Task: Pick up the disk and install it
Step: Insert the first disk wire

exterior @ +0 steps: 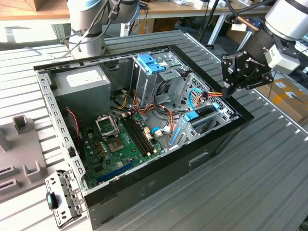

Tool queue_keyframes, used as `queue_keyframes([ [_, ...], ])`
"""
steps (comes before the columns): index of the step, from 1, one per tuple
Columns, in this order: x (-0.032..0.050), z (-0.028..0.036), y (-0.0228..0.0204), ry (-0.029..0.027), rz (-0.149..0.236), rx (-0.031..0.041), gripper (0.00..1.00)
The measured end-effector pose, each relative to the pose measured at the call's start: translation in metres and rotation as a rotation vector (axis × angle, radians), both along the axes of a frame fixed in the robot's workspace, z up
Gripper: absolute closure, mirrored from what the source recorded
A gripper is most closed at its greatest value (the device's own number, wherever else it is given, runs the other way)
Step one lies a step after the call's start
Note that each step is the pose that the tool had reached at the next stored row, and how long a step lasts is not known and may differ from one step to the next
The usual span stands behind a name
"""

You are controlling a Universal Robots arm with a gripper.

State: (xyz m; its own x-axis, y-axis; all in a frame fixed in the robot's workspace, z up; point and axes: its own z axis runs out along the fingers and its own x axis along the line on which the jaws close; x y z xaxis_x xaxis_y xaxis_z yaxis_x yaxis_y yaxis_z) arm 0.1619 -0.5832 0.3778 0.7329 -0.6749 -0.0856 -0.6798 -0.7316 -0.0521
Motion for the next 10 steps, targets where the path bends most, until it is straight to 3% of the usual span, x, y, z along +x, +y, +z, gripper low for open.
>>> queue_keyframes([
  [4,0.005,-0.0005,0.0,0.0018,0.0,-0.0001,0.83],
  [10,0.0116,-0.0042,0.0,0.0096,0.0,0.0001,0.83],
])
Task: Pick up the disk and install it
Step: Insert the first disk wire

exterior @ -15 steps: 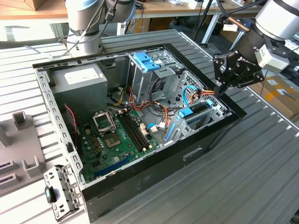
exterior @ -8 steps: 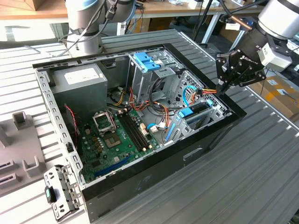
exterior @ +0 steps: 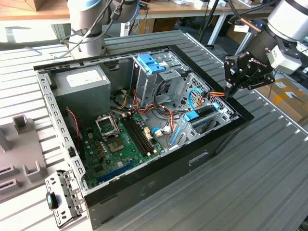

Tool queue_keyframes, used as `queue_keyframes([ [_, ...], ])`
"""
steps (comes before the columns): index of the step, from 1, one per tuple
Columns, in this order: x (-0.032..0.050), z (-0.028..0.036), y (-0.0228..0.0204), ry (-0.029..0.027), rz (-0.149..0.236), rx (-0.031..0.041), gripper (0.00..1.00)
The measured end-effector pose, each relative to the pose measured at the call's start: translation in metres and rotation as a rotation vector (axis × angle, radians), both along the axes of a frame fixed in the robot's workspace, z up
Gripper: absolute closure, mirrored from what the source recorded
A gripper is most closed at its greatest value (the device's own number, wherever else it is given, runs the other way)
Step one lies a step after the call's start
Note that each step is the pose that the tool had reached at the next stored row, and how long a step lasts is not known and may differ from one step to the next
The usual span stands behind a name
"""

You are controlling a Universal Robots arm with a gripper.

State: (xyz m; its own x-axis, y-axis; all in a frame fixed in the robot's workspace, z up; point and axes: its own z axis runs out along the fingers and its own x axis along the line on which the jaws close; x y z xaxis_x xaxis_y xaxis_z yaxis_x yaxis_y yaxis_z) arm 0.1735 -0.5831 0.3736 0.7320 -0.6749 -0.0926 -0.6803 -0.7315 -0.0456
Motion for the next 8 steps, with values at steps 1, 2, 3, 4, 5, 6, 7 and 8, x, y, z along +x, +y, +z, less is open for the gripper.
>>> queue_keyframes([
  [1,0.0004,-0.0009,0.0,0.0011,0.0,0.0,0.83],
  [2,0.0004,-0.0014,0.0,0.0014,0.0,-0.0001,0.83],
  [3,0.0004,-0.0019,0.0,0.0016,0.0,-0.0002,0.83],
  [4,0.0005,-0.0032,-0.0001,0.0017,0.0,-0.0001,0.83],
  [5,0.0005,-0.0039,-0.0002,0.0018,0.0,-0.0001,0.83],
  [6,0.0005,-0.0046,-0.0005,0.0018,0.0,-0.0002,0.83],
  [7,0.0005,-0.0053,-0.0009,0.0018,0.0,0.0,0.83],
  [8,0.0005,-0.006,-0.0017,0.0018,0.0,0.0,0.83],
])
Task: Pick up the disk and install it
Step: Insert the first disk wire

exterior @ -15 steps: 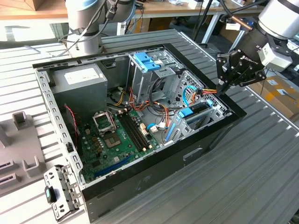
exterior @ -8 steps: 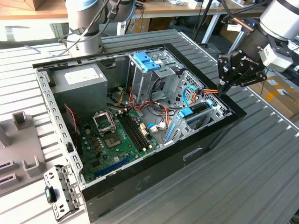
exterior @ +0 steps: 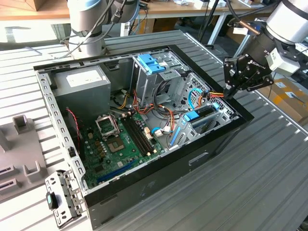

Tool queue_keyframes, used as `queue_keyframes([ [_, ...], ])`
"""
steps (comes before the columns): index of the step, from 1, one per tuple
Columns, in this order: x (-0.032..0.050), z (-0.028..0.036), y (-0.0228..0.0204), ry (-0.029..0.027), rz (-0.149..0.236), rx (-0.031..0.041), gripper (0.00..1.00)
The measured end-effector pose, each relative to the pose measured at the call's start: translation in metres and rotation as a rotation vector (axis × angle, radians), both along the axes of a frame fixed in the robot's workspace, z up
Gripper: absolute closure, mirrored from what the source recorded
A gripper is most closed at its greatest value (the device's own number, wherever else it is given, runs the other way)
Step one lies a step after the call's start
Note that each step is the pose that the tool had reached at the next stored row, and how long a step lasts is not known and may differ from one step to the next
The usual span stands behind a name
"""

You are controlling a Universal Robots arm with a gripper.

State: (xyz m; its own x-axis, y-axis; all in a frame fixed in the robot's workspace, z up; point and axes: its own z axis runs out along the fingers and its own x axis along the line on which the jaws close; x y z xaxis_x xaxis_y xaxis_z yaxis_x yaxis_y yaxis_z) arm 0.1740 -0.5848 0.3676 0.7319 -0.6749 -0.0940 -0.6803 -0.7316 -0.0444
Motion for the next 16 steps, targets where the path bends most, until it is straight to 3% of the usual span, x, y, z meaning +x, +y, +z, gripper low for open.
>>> queue_keyframes([
  [5,0.0,-0.0023,-0.0033,0.0001,0.0,0.001,0.83],
  [10,-0.0001,0.0068,-0.0034,-0.0001,0.0,0.0091,0.83],
  [16,-0.0078,0.006,-0.0035,-0.0001,0.0,0.0114,0.83],
])
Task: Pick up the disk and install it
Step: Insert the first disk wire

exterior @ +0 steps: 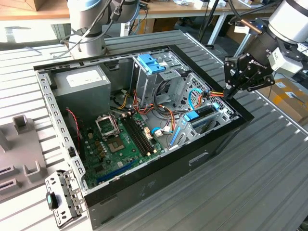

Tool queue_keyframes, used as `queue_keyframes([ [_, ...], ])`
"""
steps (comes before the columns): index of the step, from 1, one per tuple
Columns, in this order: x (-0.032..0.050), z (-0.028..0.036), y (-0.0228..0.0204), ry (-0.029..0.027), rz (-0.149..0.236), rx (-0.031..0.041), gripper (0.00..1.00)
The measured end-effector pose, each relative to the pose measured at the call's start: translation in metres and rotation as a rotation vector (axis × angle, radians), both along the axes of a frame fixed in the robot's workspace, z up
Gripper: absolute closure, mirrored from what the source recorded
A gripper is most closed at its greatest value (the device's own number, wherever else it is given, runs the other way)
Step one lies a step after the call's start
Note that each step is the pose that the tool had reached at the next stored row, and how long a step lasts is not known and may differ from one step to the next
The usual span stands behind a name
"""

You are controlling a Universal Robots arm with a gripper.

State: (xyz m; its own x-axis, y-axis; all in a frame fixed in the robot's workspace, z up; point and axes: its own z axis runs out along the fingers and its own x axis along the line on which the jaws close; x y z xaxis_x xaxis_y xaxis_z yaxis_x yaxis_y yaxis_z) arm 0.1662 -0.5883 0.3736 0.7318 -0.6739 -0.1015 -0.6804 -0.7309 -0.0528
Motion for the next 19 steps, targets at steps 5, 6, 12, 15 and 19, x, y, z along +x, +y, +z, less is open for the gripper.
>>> queue_keyframes([
  [5,-0.0094,-0.0012,0.0,0.0,0.0,-0.0002,0.83],
  [6,-0.0114,-0.0014,0.0,0.0,0.0,-0.0001,0.83],
  [12,-0.0188,-0.0041,0.0,0.0,0.0,-0.0001,0.83],
  [15,-0.0229,-0.009,0.0,0.0,0.0,0.0,0.83],
  [19,-0.0335,-0.0121,0.0,0.0,0.0,0.0,0.83],
])
